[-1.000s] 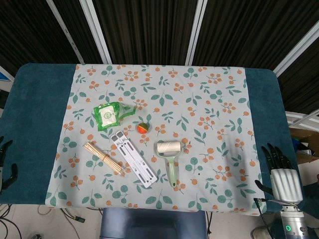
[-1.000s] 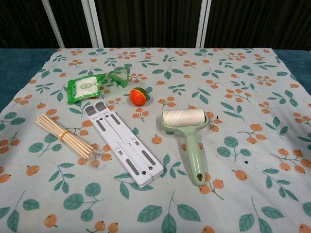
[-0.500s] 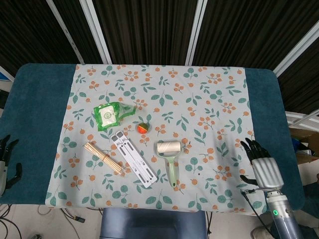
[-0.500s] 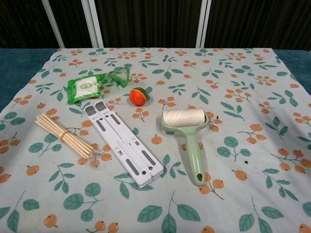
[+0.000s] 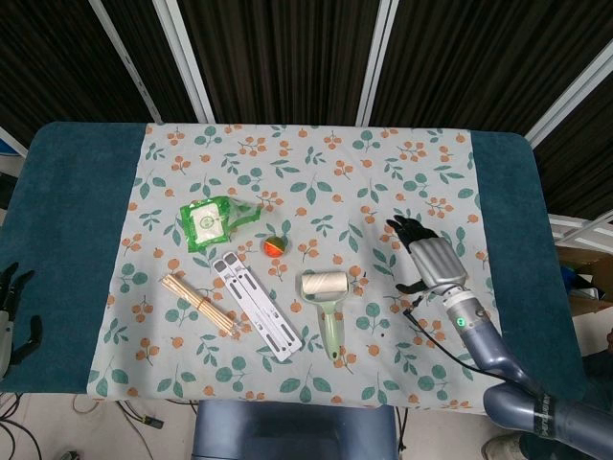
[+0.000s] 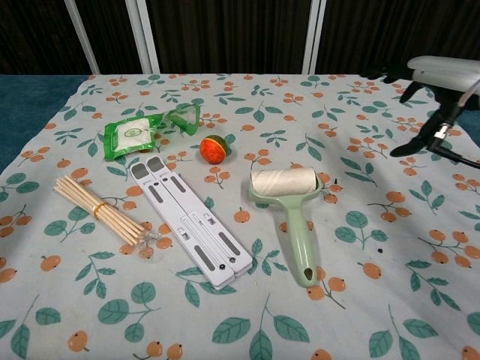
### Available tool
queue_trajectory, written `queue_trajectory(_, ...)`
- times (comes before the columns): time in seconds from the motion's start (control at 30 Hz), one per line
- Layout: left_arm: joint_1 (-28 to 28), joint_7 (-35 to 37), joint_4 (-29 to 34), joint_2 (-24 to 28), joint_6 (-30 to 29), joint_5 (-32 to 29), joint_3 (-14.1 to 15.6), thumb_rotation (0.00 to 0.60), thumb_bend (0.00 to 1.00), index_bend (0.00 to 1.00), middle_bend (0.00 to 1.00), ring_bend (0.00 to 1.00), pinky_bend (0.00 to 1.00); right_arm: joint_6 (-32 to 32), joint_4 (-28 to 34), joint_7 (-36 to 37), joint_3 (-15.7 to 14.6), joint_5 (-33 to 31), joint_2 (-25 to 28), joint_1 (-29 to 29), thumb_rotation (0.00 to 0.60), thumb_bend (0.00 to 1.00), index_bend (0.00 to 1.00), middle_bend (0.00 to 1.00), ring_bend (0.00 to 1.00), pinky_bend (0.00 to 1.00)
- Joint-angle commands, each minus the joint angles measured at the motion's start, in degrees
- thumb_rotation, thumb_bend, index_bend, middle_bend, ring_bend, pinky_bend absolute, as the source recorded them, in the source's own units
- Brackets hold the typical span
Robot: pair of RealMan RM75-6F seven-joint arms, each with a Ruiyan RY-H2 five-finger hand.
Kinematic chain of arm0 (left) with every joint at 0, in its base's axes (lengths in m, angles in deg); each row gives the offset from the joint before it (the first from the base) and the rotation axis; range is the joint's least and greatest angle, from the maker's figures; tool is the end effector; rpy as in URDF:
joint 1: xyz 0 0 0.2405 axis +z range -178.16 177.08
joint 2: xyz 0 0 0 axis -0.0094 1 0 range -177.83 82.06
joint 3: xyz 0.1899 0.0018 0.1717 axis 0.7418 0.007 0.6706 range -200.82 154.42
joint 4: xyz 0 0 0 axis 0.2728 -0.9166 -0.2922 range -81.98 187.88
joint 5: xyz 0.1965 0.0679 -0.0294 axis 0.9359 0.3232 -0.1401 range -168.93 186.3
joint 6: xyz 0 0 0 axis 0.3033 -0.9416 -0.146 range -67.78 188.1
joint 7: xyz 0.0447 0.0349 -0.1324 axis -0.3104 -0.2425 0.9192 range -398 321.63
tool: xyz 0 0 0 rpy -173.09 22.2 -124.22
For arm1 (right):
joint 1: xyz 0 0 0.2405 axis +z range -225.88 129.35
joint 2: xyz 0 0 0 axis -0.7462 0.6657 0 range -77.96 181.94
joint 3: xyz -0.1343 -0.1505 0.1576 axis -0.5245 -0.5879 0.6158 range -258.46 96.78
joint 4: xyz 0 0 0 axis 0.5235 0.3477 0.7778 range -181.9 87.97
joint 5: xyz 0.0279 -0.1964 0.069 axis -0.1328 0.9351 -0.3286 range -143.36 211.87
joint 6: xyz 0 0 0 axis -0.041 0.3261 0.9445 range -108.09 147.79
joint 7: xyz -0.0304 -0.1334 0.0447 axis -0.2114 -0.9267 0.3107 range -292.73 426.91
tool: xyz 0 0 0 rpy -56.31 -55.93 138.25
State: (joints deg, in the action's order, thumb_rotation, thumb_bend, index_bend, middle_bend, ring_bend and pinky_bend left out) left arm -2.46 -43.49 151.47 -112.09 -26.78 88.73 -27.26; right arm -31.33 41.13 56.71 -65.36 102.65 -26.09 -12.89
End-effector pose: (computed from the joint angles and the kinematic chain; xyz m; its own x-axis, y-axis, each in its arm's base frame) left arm -0.3089 0.1673 0.1610 0.3742 -0.0148 0.9272 0.9199 0.1322 -0.3692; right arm -0.1846 -0.3520 0.0495 0.3645 -0.2459 0.8982 -0.9123 -0.2875 0.2915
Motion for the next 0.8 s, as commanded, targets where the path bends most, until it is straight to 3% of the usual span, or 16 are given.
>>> queue_trajectory(0.03,0.05,-0.16,0.19,-0.03,0.24,-0.79,-0.17,0.6,0.55,0.11,0.0,0.0,0.0,3.64,-2.53,-4.92,1.56,-3.97,-4.11,4.85,0.6,0.19,0.01,0.09,0.11,0.21)
queue_trajectory(0.47,0.07,-0.14,0.96,-0.07,0.64,-3.01,-0.99,0.6,0.55,0.11,0.0,0.0,0.0,5.13,-10.14,-14.11,6.01,-16.47,-15.96,17.27,0.6,0.28,0.08,0.16,0.16,0.21)
queue_trajectory(0.8,-0.05,0.33,1.26,0.04,1.22,-3.83,-1.24,0.6,0.55,0.11,0.0,0.0,0.0,4.18,-16.38,-16.16,5.9,-22.39,-24.96,22.69,0.6,0.28,0.14,0.24,0.23,0.21)
